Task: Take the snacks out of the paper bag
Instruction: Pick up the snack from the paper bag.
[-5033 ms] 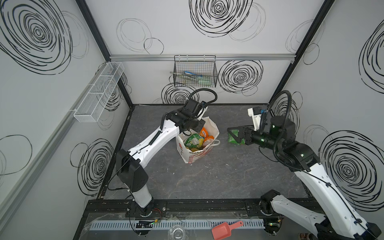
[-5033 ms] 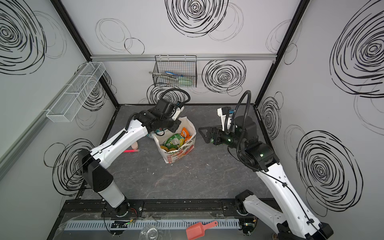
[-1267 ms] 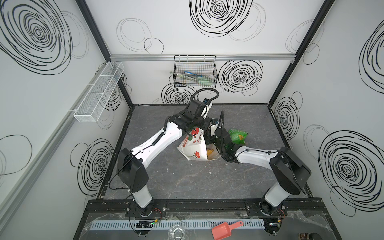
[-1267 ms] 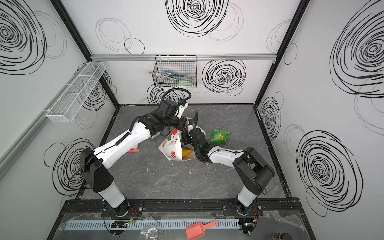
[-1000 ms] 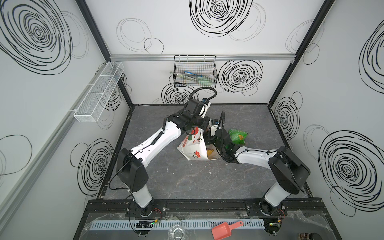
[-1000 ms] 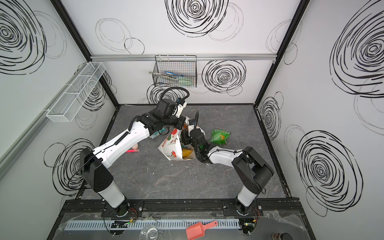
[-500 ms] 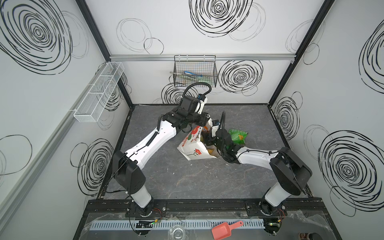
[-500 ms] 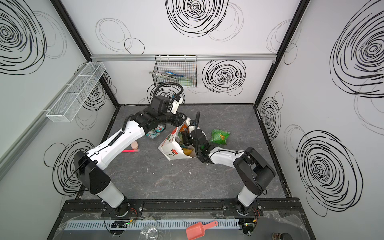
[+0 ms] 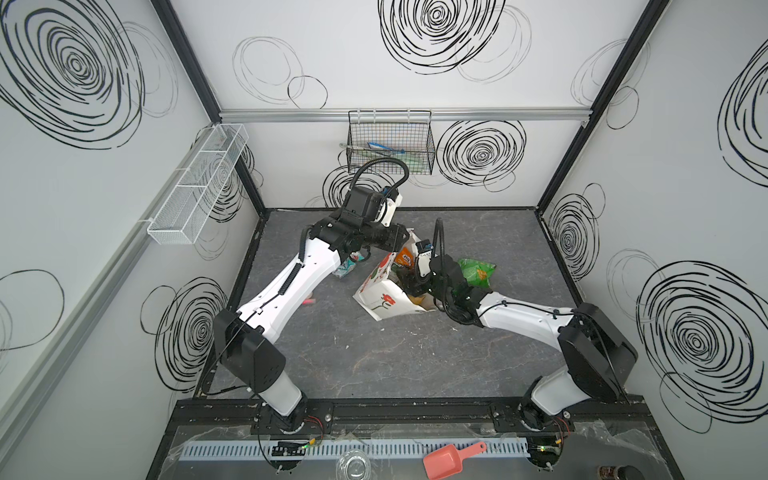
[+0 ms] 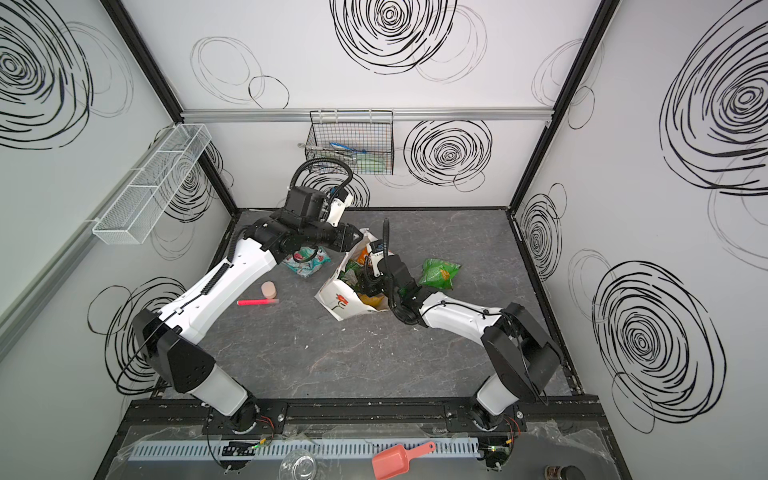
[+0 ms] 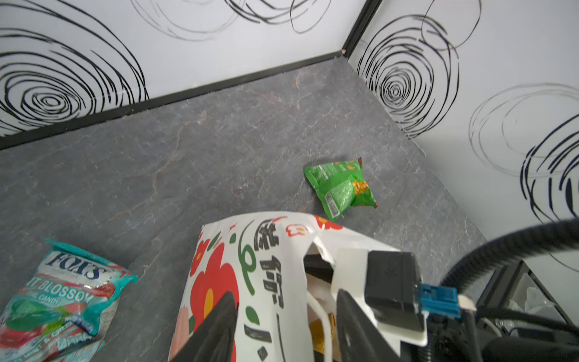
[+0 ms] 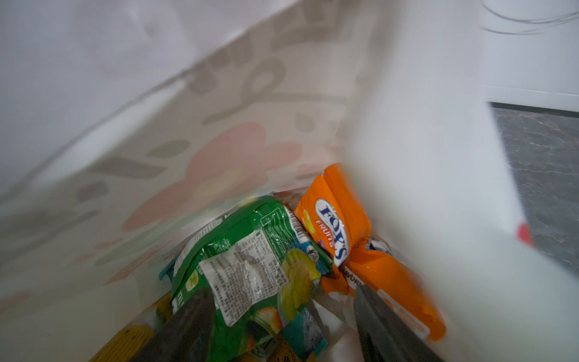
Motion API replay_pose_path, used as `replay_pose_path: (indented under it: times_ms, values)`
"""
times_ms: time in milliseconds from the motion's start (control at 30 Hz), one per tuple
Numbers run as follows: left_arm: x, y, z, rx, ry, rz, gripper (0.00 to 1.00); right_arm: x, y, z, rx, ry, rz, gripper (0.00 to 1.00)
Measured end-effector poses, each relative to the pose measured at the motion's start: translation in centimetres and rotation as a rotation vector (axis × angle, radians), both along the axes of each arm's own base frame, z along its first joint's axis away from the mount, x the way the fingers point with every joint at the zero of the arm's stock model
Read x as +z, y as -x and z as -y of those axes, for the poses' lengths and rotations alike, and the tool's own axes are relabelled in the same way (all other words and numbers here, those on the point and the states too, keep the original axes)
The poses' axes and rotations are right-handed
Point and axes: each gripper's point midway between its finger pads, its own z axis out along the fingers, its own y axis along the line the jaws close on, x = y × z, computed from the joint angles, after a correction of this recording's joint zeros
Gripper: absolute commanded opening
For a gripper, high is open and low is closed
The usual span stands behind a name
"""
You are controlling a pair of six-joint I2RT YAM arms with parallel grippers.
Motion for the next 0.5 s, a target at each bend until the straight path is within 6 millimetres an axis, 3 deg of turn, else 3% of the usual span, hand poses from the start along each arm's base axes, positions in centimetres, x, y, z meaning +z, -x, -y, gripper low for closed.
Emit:
replay_pose_path:
  times_ms: [67, 233, 500]
  values:
    - [-0.4, 0.5, -0.1, -0.018, -0.008, -0.022, 0.38, 0.1, 0.4, -0.4, 0.037, 0.016, -0.023, 0.80]
    - [-1.4, 0.6, -0.5, -0.026, -0.010, -0.052, 0.01, 0.2, 1.9, -1.6, 0.143, 0.035, -0.075, 0.84]
    - [-1.4, -0.4, -1.9, 0.016, 0.025, -0.063, 0.00, -1.4, 3.1, -2.5, 0.231, 0.092, -0.096, 0.89]
